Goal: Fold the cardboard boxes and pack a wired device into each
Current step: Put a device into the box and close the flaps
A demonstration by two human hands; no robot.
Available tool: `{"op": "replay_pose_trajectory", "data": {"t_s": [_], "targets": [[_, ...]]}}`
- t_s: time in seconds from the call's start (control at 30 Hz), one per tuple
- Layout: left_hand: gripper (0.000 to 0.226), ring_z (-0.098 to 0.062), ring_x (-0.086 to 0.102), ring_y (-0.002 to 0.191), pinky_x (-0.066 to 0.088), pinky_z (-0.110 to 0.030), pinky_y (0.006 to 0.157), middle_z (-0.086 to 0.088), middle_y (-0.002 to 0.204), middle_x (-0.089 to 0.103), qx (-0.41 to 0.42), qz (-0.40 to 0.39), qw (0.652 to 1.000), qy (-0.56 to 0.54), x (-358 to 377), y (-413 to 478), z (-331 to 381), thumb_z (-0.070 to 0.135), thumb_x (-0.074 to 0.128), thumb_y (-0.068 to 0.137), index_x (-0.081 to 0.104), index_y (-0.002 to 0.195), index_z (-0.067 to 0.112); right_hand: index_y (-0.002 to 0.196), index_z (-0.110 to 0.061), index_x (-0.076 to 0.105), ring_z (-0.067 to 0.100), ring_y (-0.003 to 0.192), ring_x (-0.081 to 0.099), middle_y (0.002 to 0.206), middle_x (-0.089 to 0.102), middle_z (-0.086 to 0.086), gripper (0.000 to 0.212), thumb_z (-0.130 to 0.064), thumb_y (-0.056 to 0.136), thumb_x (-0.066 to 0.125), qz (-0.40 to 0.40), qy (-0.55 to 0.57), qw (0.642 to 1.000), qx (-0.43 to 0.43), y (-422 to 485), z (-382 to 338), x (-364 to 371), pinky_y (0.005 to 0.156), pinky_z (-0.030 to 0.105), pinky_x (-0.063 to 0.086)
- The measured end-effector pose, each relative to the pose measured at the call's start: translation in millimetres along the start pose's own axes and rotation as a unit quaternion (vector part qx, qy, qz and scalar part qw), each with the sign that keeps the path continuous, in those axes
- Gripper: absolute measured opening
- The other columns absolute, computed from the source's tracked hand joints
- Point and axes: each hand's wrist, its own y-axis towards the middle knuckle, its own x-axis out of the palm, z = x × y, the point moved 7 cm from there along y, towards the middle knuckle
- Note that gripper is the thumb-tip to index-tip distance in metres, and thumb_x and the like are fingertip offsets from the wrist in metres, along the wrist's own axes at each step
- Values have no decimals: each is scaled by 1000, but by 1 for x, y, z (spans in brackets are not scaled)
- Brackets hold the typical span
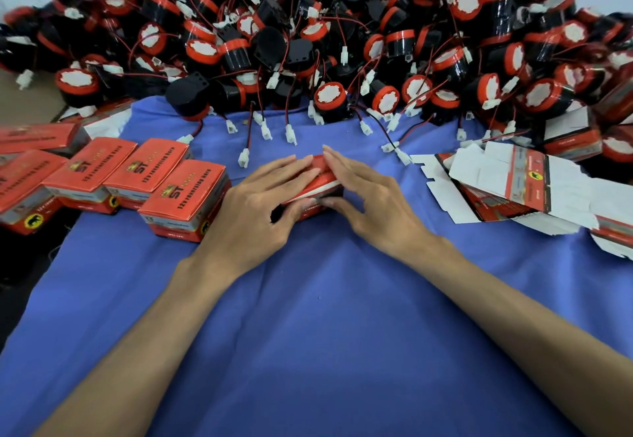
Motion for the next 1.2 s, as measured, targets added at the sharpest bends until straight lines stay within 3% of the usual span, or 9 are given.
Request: {"op": "replay_pose_trajectory", "data": {"t_s": [0.17,0.3,0.43,0.53,0.67,0.77,0.83,1.07,1.2], "targets": [[38,-20,48,132,38,-34,109,-2,138,54,-8,-12,1000,-1,-1,1,-3,18,60,92,60,129,10,117,9,62,35,118,58,126,59,22,35,-2,84,66,52,-39,997,-33,-3,0,-3,97,43,49],[34,-26,52,128,46,-49,103,-8,134,58,4,3,1000,7,-2,3,3,14,61,91,64,124,6,113,6,66,33,109,63,121,63,19,32,0,82,70,65,-102,990,-77,-4,-5,-6,75,45,59],[31,-29,55,125,47,-55,100,-10,128,61,9,17,1000,11,-2,3,4,10,61,90,66,119,1,109,4,69,27,75,73,116,67,16,31,4,78,69,68,-135,983,-103,-5,-12,-5,46,35,56],[35,-27,55,125,46,-48,103,-8,130,61,14,9,1000,25,-3,2,6,12,61,91,64,123,1,103,2,72,25,58,70,109,70,15,25,2,80,64,77,-150,977,-127,-5,-18,-8,38,31,51],[45,-26,52,128,42,-38,106,-7,137,56,21,-28,997,64,1,3,5,21,57,94,54,135,3,92,1,75,26,59,71,99,73,13,19,7,75,70,137,-144,972,-123,-7,-22,-15,40,32,52],[43,-24,50,130,40,-34,108,-3,141,53,28,-34,997,57,2,3,6,28,48,98,54,136,9,87,0,76,25,86,73,97,74,10,8,0,79,73,170,-139,966,-138,-13,-24,-18,59,36,59],[40,-24,51,129,42,-37,107,-2,139,54,30,-28,998,53,2,4,7,27,51,97,58,133,9,84,-1,77,23,91,72,95,74,8,5,-2,79,75,180,-141,962,-149,-13,-26,-20,67,35,60],[32,-22,56,124,46,-37,103,-3,129,61,37,10,998,56,-1,3,9,16,61,91,67,121,6,82,1,77,24,86,73,92,74,11,9,1,74,79,161,-117,970,-138,-13,-23,-15,67,37,60],[27,-28,59,119,53,-48,93,-8,121,66,34,31,997,61,-2,2,12,7,62,89,70,114,2,82,3,76,25,85,73,92,74,13,9,3,73,78,149,-124,972,-129,-12,-25,-14,65,37,60]]}}
